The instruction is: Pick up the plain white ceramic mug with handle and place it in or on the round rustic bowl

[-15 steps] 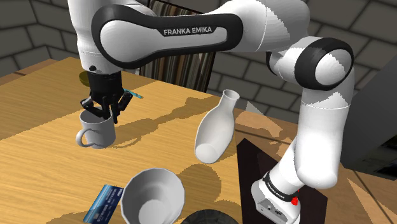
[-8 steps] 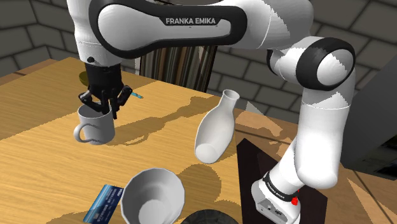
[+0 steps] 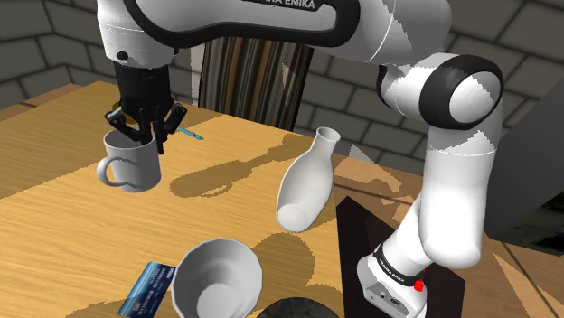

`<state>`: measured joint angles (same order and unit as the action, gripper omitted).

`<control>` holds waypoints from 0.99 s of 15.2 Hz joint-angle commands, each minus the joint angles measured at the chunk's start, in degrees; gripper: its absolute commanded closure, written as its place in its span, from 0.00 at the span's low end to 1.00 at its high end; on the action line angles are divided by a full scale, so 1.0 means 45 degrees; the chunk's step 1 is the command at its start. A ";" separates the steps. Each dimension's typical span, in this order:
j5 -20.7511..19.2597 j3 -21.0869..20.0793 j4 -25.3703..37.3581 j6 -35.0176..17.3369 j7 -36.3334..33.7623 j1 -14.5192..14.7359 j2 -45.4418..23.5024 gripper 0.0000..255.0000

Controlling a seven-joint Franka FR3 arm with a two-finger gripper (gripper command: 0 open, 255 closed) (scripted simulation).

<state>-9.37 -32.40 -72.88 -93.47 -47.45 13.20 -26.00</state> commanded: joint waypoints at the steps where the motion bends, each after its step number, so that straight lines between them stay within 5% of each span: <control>1: -0.0011 -0.0009 0.0441 0.0409 -0.0005 0.0071 -0.0031 1.00; 10: -0.0300 0.0028 0.2990 0.2339 -0.0077 0.0667 -0.0639 1.00; 15: 0.1087 -0.0525 -0.1149 0.0905 -0.0445 -0.0282 0.2320 1.00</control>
<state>-5.73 -34.32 -75.02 -88.59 -49.19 12.58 -18.07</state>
